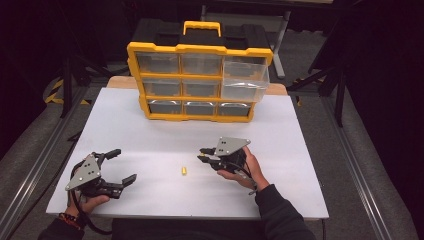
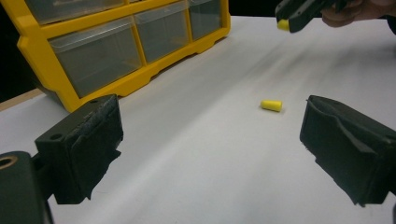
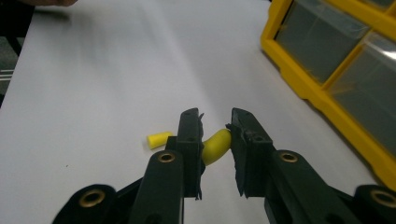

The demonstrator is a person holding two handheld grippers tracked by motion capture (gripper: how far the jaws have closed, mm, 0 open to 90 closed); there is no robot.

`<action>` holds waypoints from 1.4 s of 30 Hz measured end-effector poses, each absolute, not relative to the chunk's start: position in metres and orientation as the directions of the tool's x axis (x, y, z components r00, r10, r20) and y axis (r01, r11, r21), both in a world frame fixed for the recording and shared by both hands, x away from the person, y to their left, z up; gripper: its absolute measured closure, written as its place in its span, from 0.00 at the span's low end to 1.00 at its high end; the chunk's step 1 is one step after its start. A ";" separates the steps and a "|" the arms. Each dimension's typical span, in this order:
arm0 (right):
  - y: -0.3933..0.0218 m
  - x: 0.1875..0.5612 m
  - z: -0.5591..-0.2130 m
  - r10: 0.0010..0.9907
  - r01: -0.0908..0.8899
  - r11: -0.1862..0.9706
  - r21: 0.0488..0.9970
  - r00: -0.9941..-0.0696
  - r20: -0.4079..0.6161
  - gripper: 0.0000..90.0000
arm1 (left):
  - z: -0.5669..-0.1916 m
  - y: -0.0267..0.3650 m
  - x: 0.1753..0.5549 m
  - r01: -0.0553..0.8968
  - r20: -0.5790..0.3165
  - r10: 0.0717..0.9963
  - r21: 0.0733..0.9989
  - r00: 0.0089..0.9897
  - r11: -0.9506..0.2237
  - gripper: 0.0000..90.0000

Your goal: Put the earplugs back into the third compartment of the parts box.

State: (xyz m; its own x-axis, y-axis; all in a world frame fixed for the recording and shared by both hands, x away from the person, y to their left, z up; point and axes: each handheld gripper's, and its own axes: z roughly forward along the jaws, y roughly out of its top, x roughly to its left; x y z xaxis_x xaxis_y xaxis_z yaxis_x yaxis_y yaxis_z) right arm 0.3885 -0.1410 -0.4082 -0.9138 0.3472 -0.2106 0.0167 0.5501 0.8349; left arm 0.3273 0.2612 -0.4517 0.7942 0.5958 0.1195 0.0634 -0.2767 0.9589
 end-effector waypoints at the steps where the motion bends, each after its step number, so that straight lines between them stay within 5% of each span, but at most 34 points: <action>1: -0.145 0.387 -0.404 0.360 0.014 0.541 0.841 -0.908 -0.216 0.83 | -0.452 0.261 0.327 0.063 0.121 0.596 0.959 0.794 -0.278 0.08; 42: -0.193 0.379 -0.361 0.536 -0.046 0.417 0.908 -0.794 -0.286 0.82 | -0.453 0.261 0.328 0.066 0.116 0.595 0.959 0.796 -0.275 0.08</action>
State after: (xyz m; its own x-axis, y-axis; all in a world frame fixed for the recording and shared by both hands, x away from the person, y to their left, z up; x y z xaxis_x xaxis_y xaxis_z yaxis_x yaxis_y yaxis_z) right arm 0.3791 -0.1931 -0.3607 -0.7945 0.5355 -0.2864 -0.0462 0.4170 0.9077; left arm 0.3277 0.2606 -0.4527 0.7956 0.5947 0.1156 0.0662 -0.2750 0.9592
